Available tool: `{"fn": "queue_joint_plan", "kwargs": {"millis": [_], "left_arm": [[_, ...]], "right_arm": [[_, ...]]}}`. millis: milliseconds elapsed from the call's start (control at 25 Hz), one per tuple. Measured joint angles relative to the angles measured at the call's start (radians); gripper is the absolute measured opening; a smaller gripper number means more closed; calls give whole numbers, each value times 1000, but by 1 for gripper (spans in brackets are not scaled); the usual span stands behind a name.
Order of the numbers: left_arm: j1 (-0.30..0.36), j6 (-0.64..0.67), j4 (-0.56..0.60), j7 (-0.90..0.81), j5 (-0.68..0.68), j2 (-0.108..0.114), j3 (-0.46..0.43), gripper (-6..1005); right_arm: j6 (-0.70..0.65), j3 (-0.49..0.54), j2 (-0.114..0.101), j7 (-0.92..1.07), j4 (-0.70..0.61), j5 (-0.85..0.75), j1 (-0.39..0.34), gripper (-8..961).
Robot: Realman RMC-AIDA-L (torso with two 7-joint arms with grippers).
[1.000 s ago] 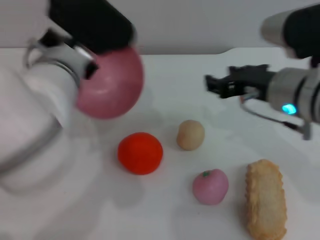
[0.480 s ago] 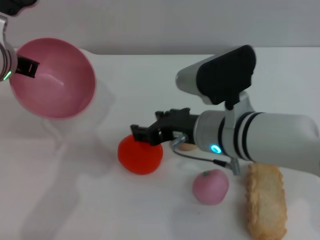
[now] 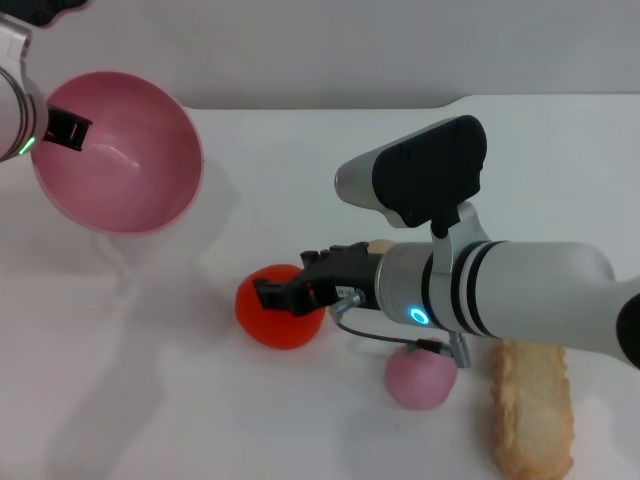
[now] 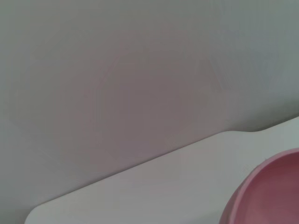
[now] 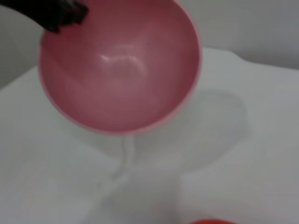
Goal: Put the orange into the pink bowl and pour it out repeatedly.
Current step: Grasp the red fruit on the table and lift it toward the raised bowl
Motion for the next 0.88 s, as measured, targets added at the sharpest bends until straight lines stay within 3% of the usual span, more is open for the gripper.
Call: {"fn": "queue_joint_plan", "kwargs": {"millis": [480,800,880], "left_arm": [[0,-2,1,5,0,0,4,43],[-1,-2,4,14,-1,-2,5,43],[-4,0,4,15,-3,-2,6,43]], "right_arm": [[-20,-14,3,-43,208,180,123,688],[7,-5,-2,-106,167,200,101,676],[9,-5,-2,-115,152,198,94,583]]}}
